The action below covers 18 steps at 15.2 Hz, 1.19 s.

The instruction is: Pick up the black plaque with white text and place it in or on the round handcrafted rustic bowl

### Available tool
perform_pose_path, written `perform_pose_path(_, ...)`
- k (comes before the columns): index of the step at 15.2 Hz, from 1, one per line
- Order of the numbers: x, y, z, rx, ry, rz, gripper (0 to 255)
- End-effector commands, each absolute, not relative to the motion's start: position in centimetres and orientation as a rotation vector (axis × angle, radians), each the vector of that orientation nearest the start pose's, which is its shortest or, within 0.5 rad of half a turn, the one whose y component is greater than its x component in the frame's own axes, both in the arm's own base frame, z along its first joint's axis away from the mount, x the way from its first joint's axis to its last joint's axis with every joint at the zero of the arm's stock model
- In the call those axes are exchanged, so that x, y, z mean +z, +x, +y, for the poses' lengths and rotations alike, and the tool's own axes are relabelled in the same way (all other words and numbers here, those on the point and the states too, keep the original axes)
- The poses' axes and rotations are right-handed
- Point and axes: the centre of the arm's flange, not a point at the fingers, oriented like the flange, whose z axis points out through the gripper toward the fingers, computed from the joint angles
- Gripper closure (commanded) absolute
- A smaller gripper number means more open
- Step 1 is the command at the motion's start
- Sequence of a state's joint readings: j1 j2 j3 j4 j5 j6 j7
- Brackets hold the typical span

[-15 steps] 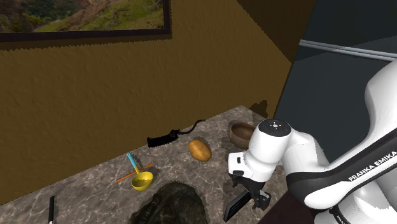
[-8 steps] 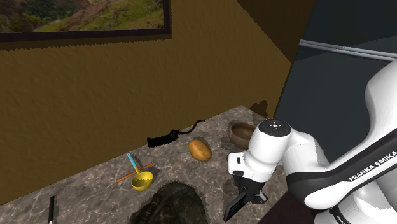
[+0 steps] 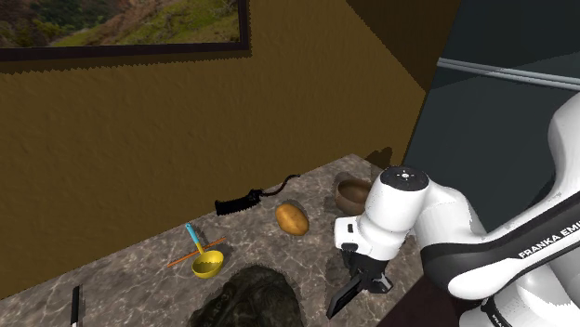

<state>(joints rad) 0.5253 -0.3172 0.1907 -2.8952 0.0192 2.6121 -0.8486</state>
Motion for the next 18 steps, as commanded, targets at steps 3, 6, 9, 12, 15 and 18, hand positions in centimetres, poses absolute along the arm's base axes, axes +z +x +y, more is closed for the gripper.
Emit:
perform_pose_path(3, 29.4, 26.5, 22.2, -0.04, -2.292, -2.222, 255)
perform_pose_path(6, 30.9, 26.5, 22.2, -0.04, -2.292, -2.222, 255)
perform_pose_path(9, 32.5, 26.5, 22.2, -0.04, -2.292, -2.222, 255)
perform_pose_path(12, 34.1, 26.5, 22.2, -0.04, -2.292, -2.222, 255)
perform_pose_path(15, 35.7, 26.5, 22.2, -0.04, -2.292, -2.222, 255)
perform_pose_path(18, 37.3, 26.5, 22.2, -0.04, -2.292, -2.222, 255)
